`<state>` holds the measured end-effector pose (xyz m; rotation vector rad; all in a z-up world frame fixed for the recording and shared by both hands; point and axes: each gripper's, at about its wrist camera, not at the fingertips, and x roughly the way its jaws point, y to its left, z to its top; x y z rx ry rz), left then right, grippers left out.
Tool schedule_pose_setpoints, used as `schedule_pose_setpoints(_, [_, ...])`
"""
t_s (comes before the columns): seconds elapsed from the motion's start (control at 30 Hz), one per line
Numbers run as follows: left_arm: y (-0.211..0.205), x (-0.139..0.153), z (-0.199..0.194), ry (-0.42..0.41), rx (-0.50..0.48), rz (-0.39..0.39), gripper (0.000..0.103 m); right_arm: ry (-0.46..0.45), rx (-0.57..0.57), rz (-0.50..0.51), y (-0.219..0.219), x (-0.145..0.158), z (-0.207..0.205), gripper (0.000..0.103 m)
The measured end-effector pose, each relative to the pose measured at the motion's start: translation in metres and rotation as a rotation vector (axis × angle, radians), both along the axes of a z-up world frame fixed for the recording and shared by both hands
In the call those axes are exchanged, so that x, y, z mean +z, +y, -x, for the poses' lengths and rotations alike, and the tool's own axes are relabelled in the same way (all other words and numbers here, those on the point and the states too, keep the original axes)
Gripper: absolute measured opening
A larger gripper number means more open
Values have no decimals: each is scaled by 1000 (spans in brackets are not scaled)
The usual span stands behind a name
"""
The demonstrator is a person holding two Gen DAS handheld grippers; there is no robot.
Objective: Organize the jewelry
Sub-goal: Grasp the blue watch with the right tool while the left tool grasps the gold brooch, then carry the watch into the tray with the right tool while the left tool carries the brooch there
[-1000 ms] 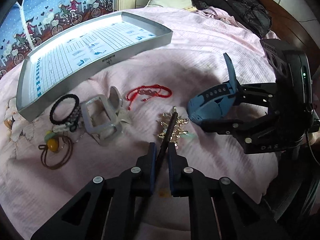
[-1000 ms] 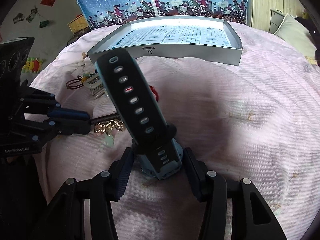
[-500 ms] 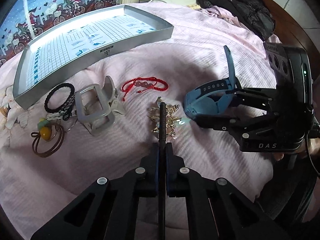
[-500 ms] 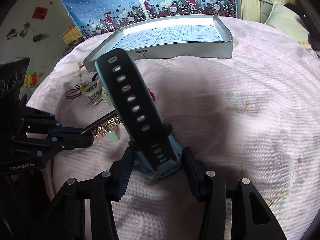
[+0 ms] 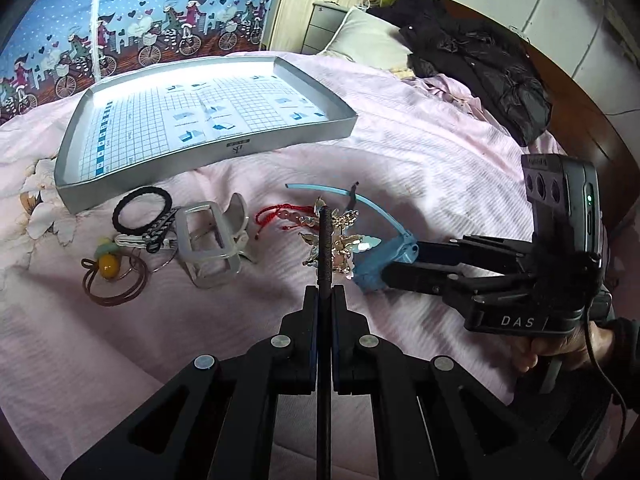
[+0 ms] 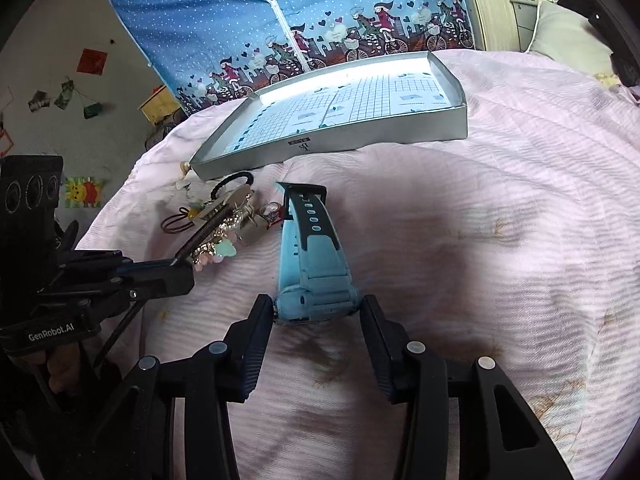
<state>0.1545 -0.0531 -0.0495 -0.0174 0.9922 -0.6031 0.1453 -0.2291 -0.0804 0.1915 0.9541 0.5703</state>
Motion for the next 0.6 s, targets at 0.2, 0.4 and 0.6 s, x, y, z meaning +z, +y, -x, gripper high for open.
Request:
schedule_pose_setpoints(0.2, [3,-10,-3,47,33,-35,3,47,-12,-44,-2,-3,-10,46])
schedule_pose_setpoints(0.4, [9,-16,-6,69,69,-45,3,90,-26,-110,-3,-10,-19,51])
schedule_pose_setpoints(0.6, [15,-16,-10,69,100,-43,3,79,-32,-92,-2,-13,-20,50])
